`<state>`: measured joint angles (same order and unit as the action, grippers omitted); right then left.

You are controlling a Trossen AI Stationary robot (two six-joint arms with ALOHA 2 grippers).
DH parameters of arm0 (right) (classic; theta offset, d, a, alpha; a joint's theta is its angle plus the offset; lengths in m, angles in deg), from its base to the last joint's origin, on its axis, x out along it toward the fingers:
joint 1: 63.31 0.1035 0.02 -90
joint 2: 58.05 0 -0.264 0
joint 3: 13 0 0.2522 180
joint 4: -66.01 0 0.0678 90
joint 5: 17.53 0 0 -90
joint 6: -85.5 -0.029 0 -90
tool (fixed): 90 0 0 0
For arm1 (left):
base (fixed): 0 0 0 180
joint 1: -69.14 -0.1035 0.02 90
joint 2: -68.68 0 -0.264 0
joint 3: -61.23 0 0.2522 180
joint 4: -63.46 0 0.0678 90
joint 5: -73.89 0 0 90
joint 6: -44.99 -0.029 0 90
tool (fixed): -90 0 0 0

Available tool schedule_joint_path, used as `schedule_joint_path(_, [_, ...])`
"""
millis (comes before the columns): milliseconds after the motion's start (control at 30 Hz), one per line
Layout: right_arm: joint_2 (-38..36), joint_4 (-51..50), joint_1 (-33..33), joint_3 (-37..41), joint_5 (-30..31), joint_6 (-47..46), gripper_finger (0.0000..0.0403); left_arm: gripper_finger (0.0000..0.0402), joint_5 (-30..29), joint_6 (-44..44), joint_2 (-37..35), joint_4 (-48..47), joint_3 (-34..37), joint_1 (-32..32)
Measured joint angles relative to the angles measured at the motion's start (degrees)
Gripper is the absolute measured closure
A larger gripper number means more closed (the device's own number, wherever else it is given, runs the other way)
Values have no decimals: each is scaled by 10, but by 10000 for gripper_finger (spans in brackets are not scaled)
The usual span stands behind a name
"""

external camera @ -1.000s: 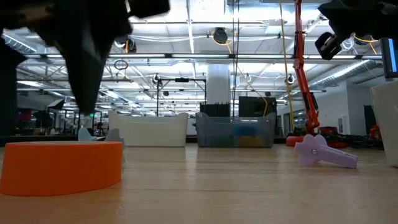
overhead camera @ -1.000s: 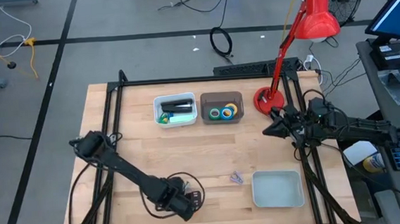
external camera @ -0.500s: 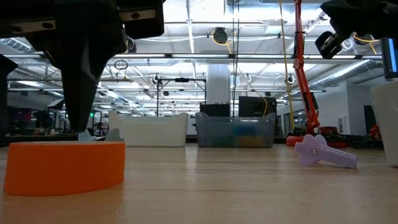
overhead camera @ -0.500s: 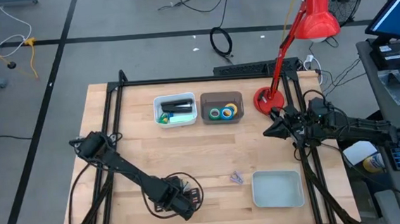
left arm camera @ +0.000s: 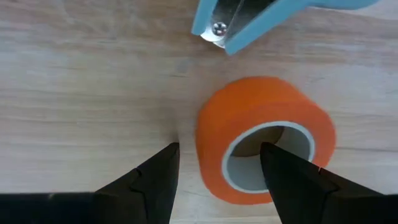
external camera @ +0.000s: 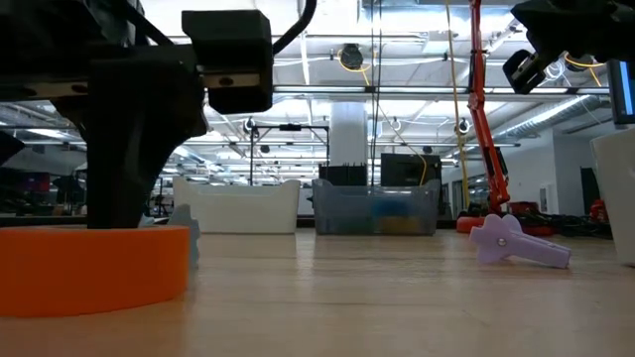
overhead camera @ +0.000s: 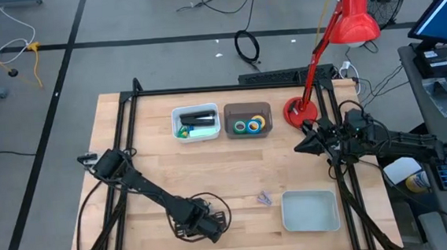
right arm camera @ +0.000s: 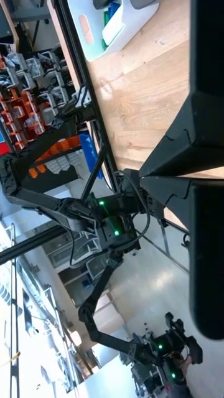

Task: Pick and place Stapler, Stapler remover, tape
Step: Put the orange tape into the black bin

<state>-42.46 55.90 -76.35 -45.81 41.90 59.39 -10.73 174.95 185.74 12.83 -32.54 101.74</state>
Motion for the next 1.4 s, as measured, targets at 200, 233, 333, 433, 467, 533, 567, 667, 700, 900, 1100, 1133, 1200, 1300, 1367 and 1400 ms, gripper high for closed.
schedule_joint_path(200, [0, 0, 0, 0, 0, 0, 399, 225, -4, -1, 0, -2, 0, 1])
schedule_joint_path(233, [0, 0, 0, 0, 0, 0, 399, 241, -4, -3, 0, -2, 0, 1])
schedule_joint_path(333, [0, 0, 0, 0, 0, 0, 399, 288, -7, -3, 0, 6, 0, 3])
schedule_joint_path(433, [0, 0, 0, 0, 0, 0, 399, 334, -9, -8, 0, 16, 0, 3])
schedule_joint_path(467, [0, 0, 0, 0, 0, 0, 399, 349, -9, -11, 0, 23, 0, 4])
schedule_joint_path(533, [0, 0, 0, 0, 0, 0, 399, 364, -9, -22, 0, 44, 0, 5])
schedule_joint_path(567, [0, 0, 0, 0, 0, 0, 399, 364, -9, -27, 0, 58, 0, 5])
schedule_joint_path(667, [0, 0, 0, 0, 0, 0, 399, 364, -15, -39, -3, 107, 0, 6])
schedule_joint_path(700, [0, 0, 0, 0, 0, 0, 399, 364, -28, -45, -6, 120, 0, 6])
schedule_joint_path(900, [0, -1, 0, 0, 0, 8, 399, 363, -172, -108, -26, 144, -47, -8])
schedule_joint_path(1100, [0, -1, 0, -1, 0, 15, 399, 363, -284, -250, -43, 119, -109, -58])
schedule_joint_path(1133, [0, -1, 0, -1, 0, 15, 399, 363, -289, -282, -47, 109, -116, -72])
schedule_joint_path(1200, [1, -2, 0, -1, 0, 15, 399, 363, -290, -348, -52, 116, -128, -104])
schedule_joint_path(1300, [0, -1, 0, -1, 0, 14, 399, 363, -282, -452, -61, 105, -132, -158])
schedule_joint_path(1367, [0, -2, 0, -1, 0, 14, 399, 363, -265, -519, -66, 109, -134, -197])
schedule_joint_path(1400, [0, -1, 0, -1, 0, 14, 399, 363, -255, -550, -68, 103, -134, -217])
